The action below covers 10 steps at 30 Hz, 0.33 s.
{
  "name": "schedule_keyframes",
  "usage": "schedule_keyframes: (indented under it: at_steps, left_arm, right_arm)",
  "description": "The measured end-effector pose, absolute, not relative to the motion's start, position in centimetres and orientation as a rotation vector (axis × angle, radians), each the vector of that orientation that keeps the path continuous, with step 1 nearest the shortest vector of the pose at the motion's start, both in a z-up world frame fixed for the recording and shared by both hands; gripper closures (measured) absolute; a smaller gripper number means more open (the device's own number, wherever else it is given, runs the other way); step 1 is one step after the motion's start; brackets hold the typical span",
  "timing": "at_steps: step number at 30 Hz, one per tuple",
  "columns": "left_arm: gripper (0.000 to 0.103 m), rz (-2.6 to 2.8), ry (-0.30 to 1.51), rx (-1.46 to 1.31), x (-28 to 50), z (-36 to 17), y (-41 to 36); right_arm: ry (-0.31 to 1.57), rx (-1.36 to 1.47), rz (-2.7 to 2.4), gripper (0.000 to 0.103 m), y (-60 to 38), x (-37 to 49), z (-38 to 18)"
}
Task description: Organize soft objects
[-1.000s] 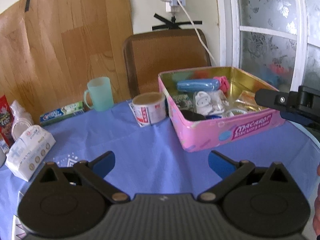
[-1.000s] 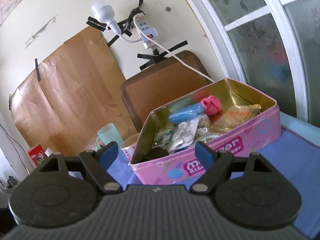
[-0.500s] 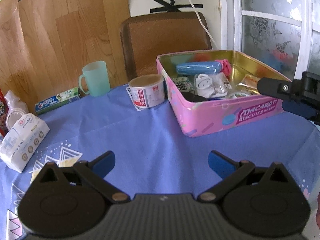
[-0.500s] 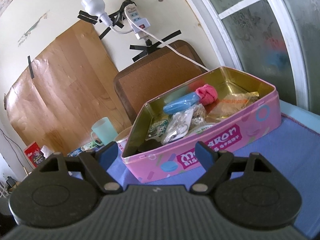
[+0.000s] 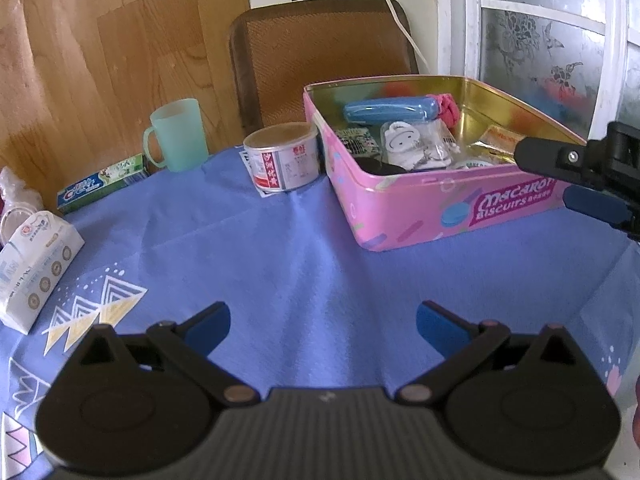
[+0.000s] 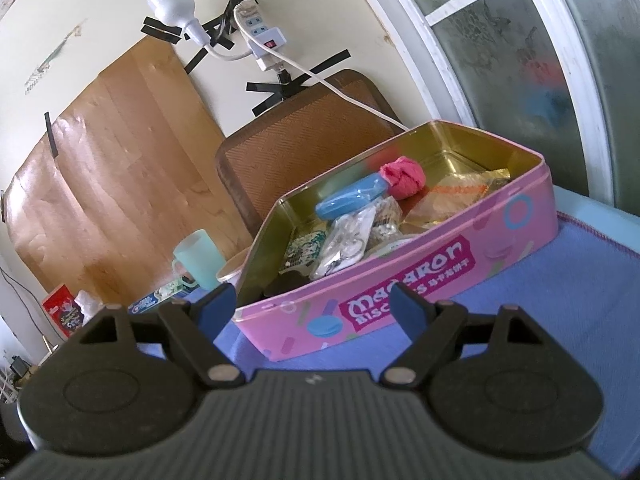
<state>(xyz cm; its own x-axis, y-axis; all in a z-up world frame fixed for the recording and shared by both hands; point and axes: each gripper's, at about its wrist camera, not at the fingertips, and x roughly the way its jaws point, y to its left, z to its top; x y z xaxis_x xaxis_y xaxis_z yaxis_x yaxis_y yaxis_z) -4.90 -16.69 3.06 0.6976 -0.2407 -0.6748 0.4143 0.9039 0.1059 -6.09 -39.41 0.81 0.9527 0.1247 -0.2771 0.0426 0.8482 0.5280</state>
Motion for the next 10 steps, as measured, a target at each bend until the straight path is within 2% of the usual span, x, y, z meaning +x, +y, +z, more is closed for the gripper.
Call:
schedule_keyframes:
  at_steps: [10]
  left_arm:
    - [0.0,-0.432,0.656,0.226,-5.45,3.78,-16.34]
  right_arm:
    - [0.298,0.512,0.027,0.017,-38.97,-6.14,0.92]
